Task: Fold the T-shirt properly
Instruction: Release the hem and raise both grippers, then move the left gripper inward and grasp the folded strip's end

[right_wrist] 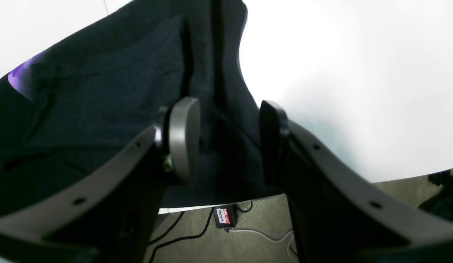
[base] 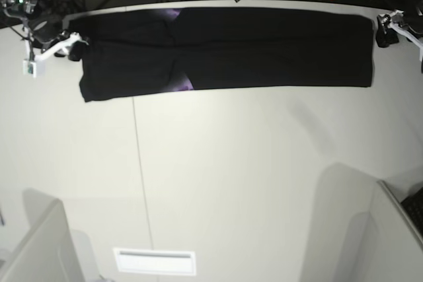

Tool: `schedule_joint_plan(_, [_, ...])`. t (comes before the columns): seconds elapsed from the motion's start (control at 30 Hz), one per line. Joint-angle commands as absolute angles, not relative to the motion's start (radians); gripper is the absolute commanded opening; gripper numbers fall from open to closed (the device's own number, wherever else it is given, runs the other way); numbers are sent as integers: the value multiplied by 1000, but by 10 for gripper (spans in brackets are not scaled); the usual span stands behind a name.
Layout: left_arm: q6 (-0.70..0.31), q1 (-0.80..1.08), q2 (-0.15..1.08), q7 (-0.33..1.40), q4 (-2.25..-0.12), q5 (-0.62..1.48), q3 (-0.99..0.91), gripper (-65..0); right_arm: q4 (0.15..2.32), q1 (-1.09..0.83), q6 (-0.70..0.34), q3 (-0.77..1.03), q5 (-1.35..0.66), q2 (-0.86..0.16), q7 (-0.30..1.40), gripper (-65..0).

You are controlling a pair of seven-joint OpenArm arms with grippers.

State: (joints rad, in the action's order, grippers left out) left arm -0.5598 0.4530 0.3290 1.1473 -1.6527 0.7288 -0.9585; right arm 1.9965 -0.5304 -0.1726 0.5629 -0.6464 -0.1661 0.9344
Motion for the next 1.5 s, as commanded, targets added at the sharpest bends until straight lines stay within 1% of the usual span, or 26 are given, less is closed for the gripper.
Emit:
schedule_joint_plan(0.0, [-567, 441, 352, 1127, -1646, 746, -952, -64, 2015, -532, -177, 568, -654, -180, 912, -390])
schedule_joint_plan(0.23, [-567, 369, 348, 1127, -1596, 745, -848, -64, 2015, -532, -179, 567, -654, -180, 912, -390])
schedule_joint_plan(0.37, [-564, 331, 348, 1127, -1521, 743, -782, -64, 2015, -532, -179, 567, -654, -180, 912, -390])
schedule_joint_plan(0.47, [-562, 312, 348, 1127, -1448, 743, -766, -66, 2017, -532, -179, 567, -656, -180, 911, -390])
schedule_joint_plan(0.5, [-562, 308, 348, 1125, -1423, 742, -766, -72, 2017, -532, -179, 567, -656, -180, 911, -390])
schedule_joint_plan(0.53, [-562, 308, 348, 1125, -1403, 742, -766, -94, 2017, -532, -179, 567, -656, -180, 911, -390])
schedule_joint_plan(0.57, [-562, 308, 349, 1118, -1386, 742, -766, -135, 2017, -530, -179, 567, -656, -180, 911, -390])
schedule_joint_plan(0.63, [-562, 309, 351, 1070, -1363, 742, -763, -281, 2017, -527, -179, 567, -656, -180, 911, -390])
schedule_joint_plan(0.67, [-562, 311, 351, 1055, -1349, 742, -760, -370, 2017, -526, -179, 567, -657, -180, 911, -390])
schedule_joint_plan(0.73, [-562, 308, 355, 1035, -1310, 723, -725, -591, 2017, -524, -179, 567, -657, -180, 911, -392])
schedule_joint_plan(0.77, [-562, 308, 355, 1035, -1294, 714, -710, -650, 2017, -522, -179, 567, -657, -180, 911, -392])
schedule_joint_plan(0.9, [-562, 289, 358, 984, -1279, 674, -697, -650, 2017, -522, -179, 567, -657, -180, 911, -392])
schedule_joint_plan(1.03, [-562, 288, 394, 935, -1280, 670, -699, -650, 2017, -522, -179, 567, -657, -180, 911, -392])
schedule_joint_plan(1.2, [-562, 295, 423, 935, -1297, 667, -777, -650, 2017, -522, -180, 562, -657, -180, 912, -392])
schedule_joint_plan(1.4, [-561, 395, 414, 937, -1501, 665, -845, -650, 2017, -522, -180, 458, -657, -182, 911, -392])
schedule_joint_plan(1.43, [-550, 420, 406, 937, -1547, 665, -846, -650, 2017, -519, -180, 437, -657, -182, 911, -392])
schedule_joint_plan(1.47, [-518, 444, 392, 937, -1595, 665, -846, -650, 2017, -512, -180, 418, -657, -180, 911, -392])
